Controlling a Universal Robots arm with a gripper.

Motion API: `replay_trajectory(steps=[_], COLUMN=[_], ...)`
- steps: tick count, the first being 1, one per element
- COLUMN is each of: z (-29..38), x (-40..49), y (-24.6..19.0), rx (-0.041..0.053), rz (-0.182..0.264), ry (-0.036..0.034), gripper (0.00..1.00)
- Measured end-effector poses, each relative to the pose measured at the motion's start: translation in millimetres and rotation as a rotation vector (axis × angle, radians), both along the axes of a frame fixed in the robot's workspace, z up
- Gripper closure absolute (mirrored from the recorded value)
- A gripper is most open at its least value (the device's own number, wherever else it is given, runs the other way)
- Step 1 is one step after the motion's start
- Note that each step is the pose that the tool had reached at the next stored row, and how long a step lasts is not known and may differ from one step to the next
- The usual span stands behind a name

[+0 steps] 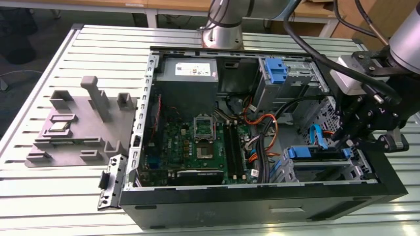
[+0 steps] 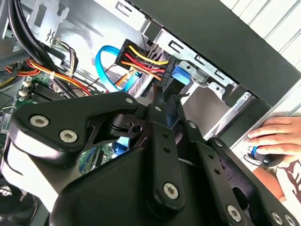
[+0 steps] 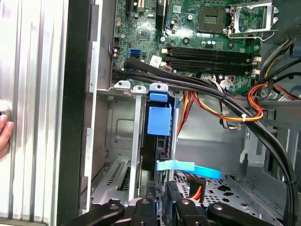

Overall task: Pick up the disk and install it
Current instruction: 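Insert the second disk wire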

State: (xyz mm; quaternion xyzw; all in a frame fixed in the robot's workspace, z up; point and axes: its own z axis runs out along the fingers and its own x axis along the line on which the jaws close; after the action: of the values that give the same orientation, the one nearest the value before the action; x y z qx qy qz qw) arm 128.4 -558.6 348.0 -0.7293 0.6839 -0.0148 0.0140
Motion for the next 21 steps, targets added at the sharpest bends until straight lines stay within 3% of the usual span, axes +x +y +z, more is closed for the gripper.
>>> replay_trajectory(steps=[9,21], z=[0.2,-0.6], x=[11.9,7.6], y=[1.4,1.4], rx=[0.0001,0.0039], rz=[0.0,0.0], ry=[0.0258,0.0273], gripper=[0.76,0.76])
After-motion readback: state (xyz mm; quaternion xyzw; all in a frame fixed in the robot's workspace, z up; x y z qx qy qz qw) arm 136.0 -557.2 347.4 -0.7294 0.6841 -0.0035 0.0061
